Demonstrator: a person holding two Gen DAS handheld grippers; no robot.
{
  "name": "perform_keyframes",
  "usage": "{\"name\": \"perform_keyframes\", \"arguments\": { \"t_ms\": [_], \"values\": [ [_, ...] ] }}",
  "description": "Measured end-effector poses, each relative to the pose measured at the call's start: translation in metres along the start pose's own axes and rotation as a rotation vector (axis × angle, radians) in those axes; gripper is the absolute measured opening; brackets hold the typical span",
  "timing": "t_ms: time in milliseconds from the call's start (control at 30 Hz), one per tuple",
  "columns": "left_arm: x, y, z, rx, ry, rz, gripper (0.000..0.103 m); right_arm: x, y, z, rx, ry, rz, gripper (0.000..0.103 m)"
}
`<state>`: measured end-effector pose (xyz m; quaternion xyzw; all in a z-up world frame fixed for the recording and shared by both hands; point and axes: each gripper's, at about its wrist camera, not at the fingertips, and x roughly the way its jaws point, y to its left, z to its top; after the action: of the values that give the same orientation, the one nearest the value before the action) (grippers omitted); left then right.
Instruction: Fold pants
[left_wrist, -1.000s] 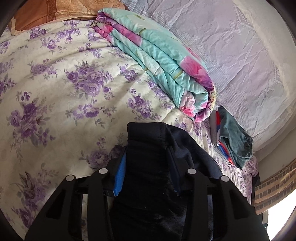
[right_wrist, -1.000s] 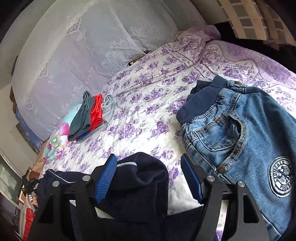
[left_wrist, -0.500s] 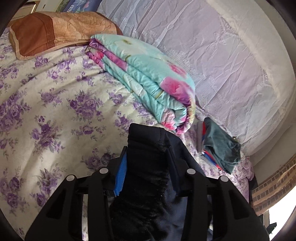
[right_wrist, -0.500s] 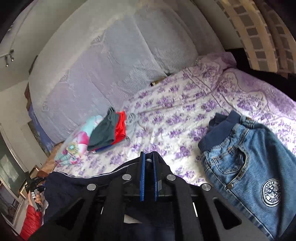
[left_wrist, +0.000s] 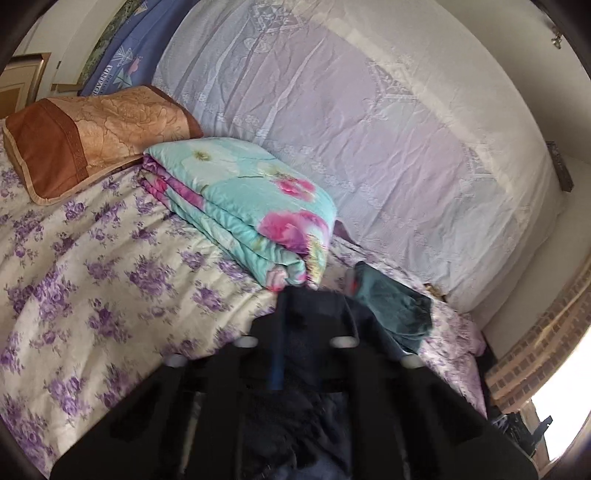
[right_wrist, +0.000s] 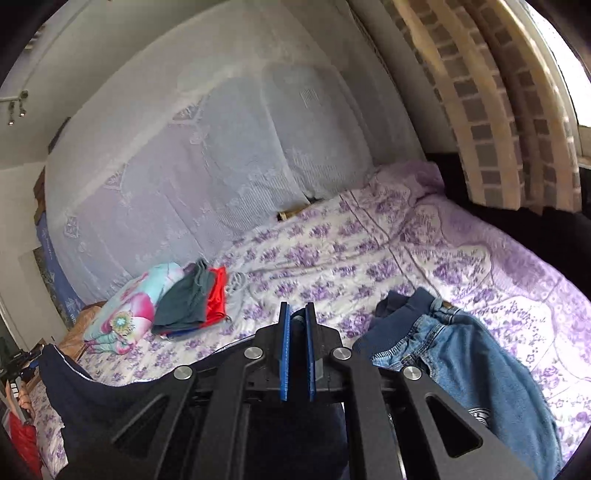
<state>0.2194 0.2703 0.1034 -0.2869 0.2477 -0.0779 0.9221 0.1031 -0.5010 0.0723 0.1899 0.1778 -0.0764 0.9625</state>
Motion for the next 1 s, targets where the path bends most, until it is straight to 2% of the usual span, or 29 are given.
{"name": "perform_keyframes", "arguments": {
  "t_ms": [67,133,167,233,333,400,467,600,667,733,800,833,867,1000],
  "values": [
    [0.029,0.017,0.014,-0.056,0.0,-0.007,0.0,0.055,-0.004,0.002,-0.017,0.073,-0.031,0.008],
    [0.061,0.039,0.019,-0.138,0.024,0.055,0.0,0.115,-0.005,-0.004,-0.064,0.147,-0.135,0.008],
    [0.081,0.052,0.015,-0.173,0.062,0.078,0.0,0.138,-0.006,-0.011,-0.086,0.179,-0.182,0.008],
    [0.106,0.066,-0.001,-0.196,0.173,0.096,0.0,0.16,-0.009,-0.026,-0.079,0.202,-0.204,0.008],
    [0.12,0.063,-0.028,-0.094,0.316,0.102,0.003,0.159,-0.022,-0.041,-0.014,0.195,-0.169,0.008],
    [0.123,0.058,-0.037,-0.028,0.363,0.114,0.02,0.154,-0.03,-0.042,0.028,0.178,-0.143,0.008],
    [0.128,0.053,-0.04,0.001,0.385,0.117,0.055,0.152,-0.032,-0.042,0.034,0.169,-0.131,0.008],
    [0.142,0.05,-0.036,0.011,0.379,0.117,0.063,0.157,-0.033,-0.043,0.037,0.181,-0.138,0.008],
    [0.166,0.053,-0.036,-0.005,0.443,0.117,0.069,0.156,-0.033,-0.043,0.042,0.18,-0.136,0.008],
    [0.188,0.059,-0.041,-0.031,0.478,0.159,0.069,0.155,-0.033,-0.043,0.042,0.176,-0.133,0.008],
    [0.196,0.057,-0.044,-0.025,0.482,0.163,0.068,0.155,-0.033,-0.044,0.047,0.175,-0.133,0.008],
    [0.195,0.051,-0.044,0.004,0.477,0.164,0.052,0.154,-0.033,-0.043,0.048,0.172,-0.133,0.008],
    [0.193,0.045,-0.044,0.032,0.477,0.167,0.044,0.152,-0.033,-0.043,0.049,0.164,-0.132,0.008],
    [0.157,0.023,-0.035,0.051,0.316,0.194,0.043,0.136,-0.031,-0.039,0.069,0.121,-0.11,0.008]
  ]
}}
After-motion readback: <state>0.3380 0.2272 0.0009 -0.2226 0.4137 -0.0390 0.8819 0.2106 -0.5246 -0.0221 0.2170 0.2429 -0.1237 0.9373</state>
